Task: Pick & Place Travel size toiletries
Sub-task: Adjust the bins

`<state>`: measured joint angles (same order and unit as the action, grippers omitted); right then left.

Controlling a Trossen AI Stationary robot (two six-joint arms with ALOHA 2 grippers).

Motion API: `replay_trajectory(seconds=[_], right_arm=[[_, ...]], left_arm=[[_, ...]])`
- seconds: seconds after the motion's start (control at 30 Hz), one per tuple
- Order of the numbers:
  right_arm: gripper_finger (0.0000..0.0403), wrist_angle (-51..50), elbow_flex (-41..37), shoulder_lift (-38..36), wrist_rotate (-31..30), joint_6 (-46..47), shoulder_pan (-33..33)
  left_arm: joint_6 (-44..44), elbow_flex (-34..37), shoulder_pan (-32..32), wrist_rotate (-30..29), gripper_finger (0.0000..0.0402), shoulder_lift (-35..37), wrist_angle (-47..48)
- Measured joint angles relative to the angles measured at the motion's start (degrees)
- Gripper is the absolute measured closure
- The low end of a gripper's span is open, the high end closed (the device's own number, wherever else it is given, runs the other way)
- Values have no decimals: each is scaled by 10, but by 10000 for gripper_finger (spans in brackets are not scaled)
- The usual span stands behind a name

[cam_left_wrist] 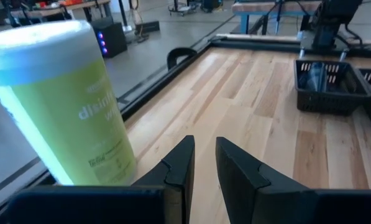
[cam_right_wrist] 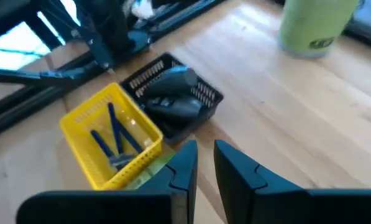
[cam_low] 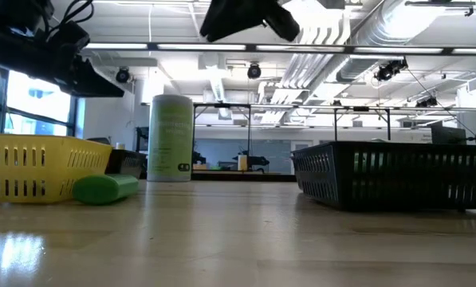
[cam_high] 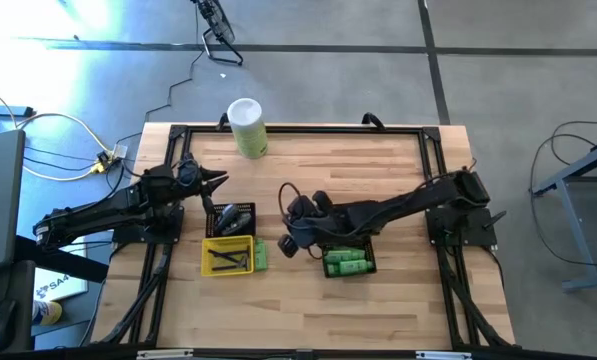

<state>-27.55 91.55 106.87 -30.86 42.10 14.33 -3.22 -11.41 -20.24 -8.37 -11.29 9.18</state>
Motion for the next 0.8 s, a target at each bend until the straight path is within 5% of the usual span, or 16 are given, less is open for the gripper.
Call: replay_trajectory(seconds=[0.3,0.8], right_arm=[[357,-83,-1,-38,-98,0,34],[357,-35,-76,-36,-140,53,62]], left_arm=[[5,0,0,-1,339,0,30],[5,0,0,-2,339,0,29]])
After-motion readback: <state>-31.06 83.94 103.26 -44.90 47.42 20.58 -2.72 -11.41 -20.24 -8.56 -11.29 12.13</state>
